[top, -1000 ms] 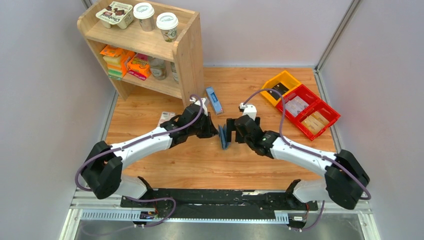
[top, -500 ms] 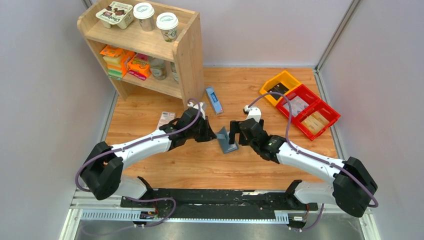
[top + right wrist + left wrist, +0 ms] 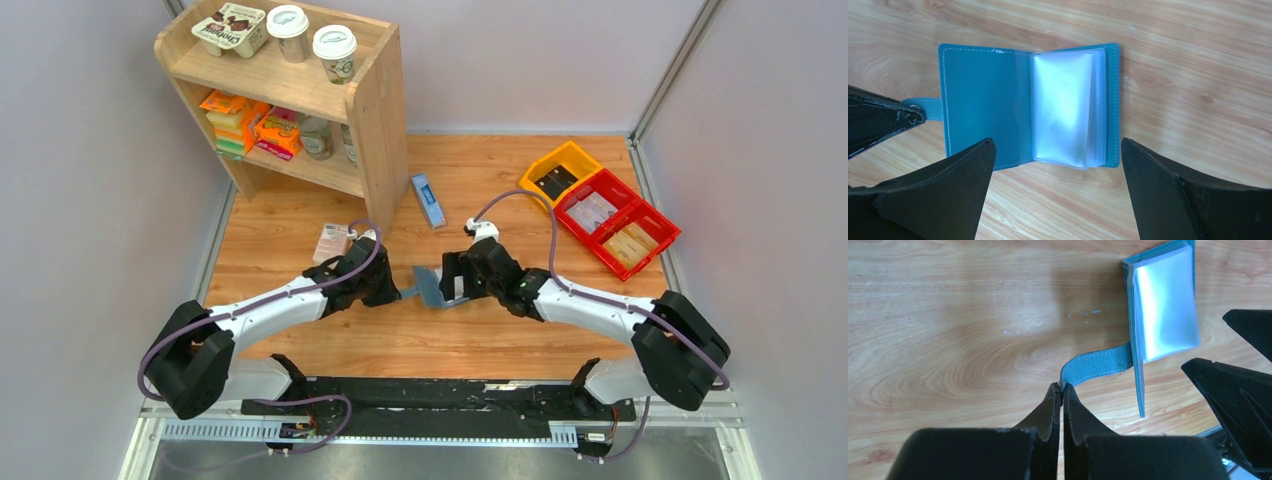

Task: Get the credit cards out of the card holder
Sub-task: Open the card holder at the center of the board.

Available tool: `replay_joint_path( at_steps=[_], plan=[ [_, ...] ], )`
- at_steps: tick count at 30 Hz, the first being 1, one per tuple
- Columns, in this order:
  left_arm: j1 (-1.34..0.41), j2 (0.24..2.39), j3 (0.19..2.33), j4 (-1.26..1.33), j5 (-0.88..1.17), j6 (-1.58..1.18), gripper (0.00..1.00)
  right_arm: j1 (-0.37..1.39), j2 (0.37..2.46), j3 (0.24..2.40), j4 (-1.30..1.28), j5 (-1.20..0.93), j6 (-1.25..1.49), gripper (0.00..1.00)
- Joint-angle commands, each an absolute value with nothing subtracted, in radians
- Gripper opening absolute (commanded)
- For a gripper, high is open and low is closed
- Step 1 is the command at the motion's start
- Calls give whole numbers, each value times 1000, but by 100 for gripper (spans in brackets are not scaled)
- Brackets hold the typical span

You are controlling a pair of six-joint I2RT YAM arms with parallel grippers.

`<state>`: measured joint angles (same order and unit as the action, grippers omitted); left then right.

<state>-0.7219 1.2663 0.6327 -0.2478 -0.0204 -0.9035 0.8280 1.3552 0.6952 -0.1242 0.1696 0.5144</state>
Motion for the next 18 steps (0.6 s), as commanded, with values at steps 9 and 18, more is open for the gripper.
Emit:
replay_joint_path(
  at_steps=[9, 18],
  plan=[
    [-704, 1301, 660, -319, -71, -885, 0, 822, 1430, 749, -18, 34, 523, 98],
    [-704, 1310, 667, -308, -48, -871, 0, 821, 1431, 750, -20, 17, 528, 96]
  ],
)
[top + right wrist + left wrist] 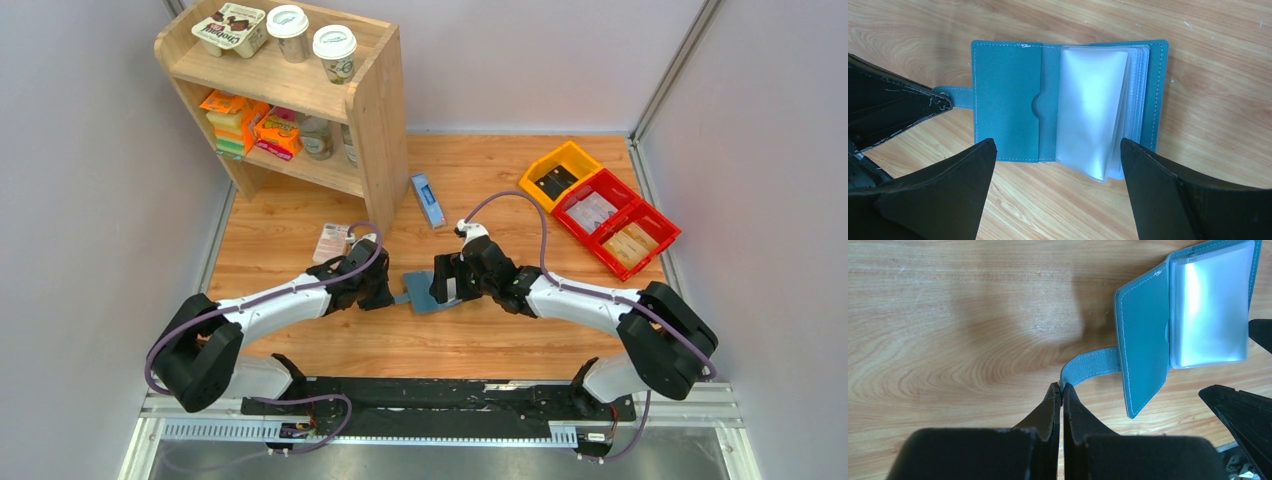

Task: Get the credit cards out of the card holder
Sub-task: Open the card holder at the center of the board.

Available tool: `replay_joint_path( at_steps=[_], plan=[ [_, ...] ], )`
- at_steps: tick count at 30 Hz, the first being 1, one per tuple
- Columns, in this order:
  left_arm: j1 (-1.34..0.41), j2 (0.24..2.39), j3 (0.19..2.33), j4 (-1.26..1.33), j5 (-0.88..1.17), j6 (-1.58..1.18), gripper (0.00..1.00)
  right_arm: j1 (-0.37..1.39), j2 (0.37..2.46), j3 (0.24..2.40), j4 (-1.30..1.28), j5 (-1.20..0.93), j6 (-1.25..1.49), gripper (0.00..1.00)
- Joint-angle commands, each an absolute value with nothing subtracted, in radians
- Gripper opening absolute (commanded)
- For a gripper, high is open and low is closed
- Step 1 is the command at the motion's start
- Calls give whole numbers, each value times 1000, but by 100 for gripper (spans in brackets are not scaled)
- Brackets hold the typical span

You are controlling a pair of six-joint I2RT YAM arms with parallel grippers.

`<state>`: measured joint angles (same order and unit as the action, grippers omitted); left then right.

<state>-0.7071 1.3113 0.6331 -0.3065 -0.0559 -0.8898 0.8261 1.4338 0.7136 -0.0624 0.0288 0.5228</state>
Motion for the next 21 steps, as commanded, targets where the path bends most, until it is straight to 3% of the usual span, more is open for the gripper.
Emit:
replay_joint_path(
  at_steps=[1, 21],
  plan=[
    [-704, 1309, 667, -307, -46, -870, 0, 821, 1430, 753, -20, 17, 529, 96],
    [-704, 1319, 675, -293, -23, -857, 0, 821, 1525, 772, 159, -267, 592, 93]
  ],
)
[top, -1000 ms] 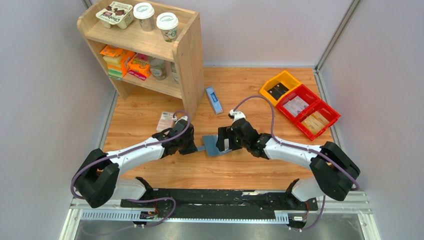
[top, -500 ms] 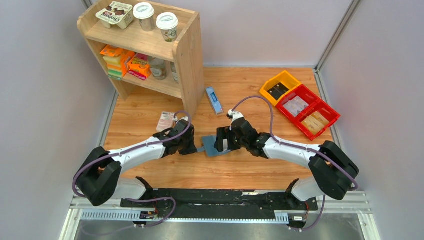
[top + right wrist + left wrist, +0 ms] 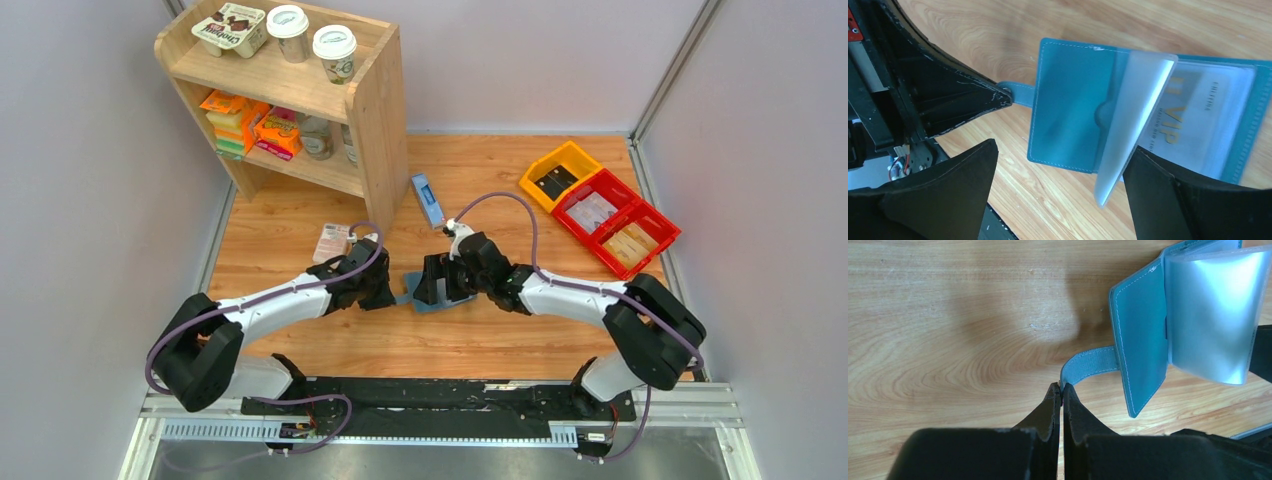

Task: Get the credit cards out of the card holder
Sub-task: Open the card holder at the center of the board, then remove the credit card from the card holder.

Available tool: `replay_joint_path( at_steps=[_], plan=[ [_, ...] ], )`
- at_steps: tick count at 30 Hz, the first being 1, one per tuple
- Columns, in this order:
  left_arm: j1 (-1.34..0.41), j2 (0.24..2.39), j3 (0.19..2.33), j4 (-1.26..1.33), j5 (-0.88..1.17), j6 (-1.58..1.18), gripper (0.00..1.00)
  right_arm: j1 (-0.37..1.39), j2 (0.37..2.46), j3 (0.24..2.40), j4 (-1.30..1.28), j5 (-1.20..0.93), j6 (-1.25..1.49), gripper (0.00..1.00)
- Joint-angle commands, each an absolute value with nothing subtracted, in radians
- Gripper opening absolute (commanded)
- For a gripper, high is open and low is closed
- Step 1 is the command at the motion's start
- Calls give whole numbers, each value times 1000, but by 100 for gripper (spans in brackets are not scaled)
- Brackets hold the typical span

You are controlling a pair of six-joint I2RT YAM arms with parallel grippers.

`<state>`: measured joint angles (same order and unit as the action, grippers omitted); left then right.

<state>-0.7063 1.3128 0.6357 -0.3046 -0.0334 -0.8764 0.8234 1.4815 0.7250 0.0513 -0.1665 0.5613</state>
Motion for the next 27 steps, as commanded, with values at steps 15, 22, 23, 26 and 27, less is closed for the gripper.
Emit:
replay_joint_path(
  at_steps=[15, 22, 23, 26, 27],
  plan=[
    [-703, 1220, 661, -347, -133, -865, 29, 821, 1810, 904, 170, -500, 635, 91],
    [-696, 1112, 683, -414, -209, -865, 42, 798, 1810, 873, 175, -460, 669, 72],
    [-696, 1097, 690, -416, -210, -864, 43, 798, 1801, 871, 175, -453, 666, 65],
    [-696, 1094, 722, -405, -192, -851, 43, 799, 1786, 874, 164, -440, 652, 43],
    [-696, 1103, 744, -399, -175, -850, 43, 799, 1786, 876, 161, -436, 650, 36]
  ],
)
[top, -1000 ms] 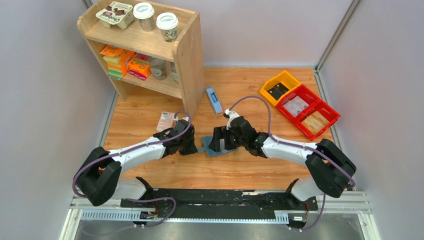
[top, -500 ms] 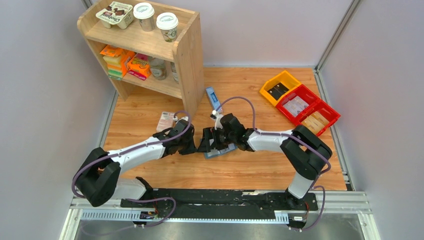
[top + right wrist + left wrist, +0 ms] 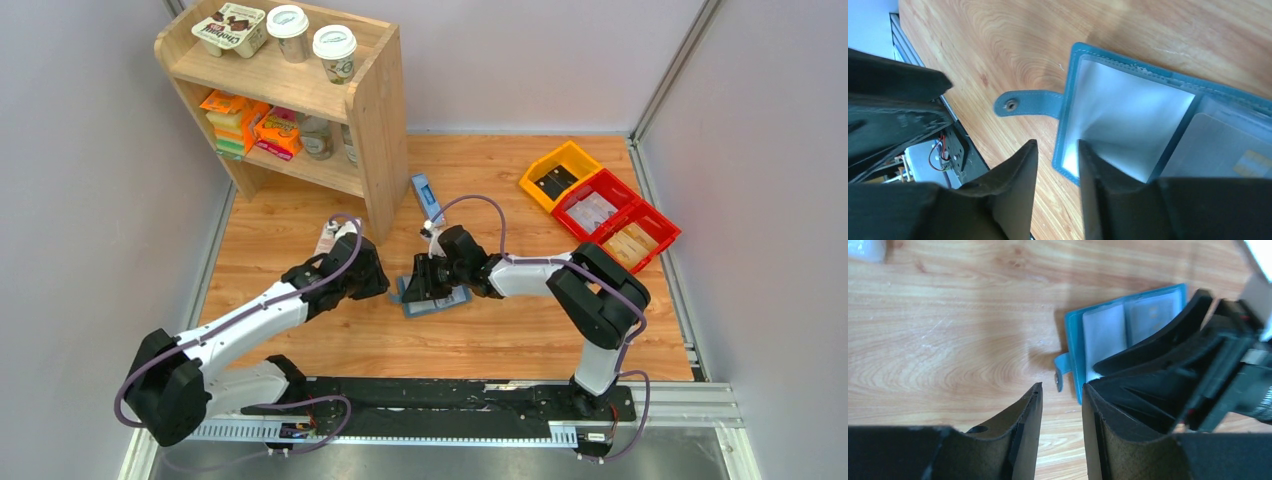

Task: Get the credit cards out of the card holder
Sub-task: Remove the credit card from the card holder.

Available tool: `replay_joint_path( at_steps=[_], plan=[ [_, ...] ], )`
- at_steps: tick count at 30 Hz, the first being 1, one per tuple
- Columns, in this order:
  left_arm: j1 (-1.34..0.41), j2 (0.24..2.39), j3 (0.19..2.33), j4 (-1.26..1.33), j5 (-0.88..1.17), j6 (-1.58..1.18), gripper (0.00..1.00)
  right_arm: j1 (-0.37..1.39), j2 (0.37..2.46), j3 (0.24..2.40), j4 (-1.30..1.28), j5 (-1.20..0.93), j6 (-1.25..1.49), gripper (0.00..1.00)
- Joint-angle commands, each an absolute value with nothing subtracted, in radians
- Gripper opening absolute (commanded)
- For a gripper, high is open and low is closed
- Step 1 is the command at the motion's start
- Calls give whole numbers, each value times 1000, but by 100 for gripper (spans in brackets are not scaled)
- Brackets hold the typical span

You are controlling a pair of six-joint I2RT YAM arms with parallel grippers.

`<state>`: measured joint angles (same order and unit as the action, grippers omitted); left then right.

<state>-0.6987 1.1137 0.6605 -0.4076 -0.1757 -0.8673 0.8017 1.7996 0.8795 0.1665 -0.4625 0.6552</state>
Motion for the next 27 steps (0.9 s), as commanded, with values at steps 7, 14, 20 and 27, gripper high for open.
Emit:
replay_joint_path(
  at_steps=[7, 14, 20, 27],
  plan=[
    [-696, 1207, 834, -330, -86, -833, 41, 798, 1801, 876, 161, -434, 655, 0],
    [-695, 1409, 897, -261, -6, -830, 27, 799, 1798, 861, 173, -420, 652, 0],
    [-693, 1528, 884, -244, 35, -844, 16, 799, 1757, 841, 170, -385, 650, 0],
    [-673, 1574, 815, -242, 29, -862, 10, 782, 1595, 833, 40, -206, 551, 5]
  ],
)
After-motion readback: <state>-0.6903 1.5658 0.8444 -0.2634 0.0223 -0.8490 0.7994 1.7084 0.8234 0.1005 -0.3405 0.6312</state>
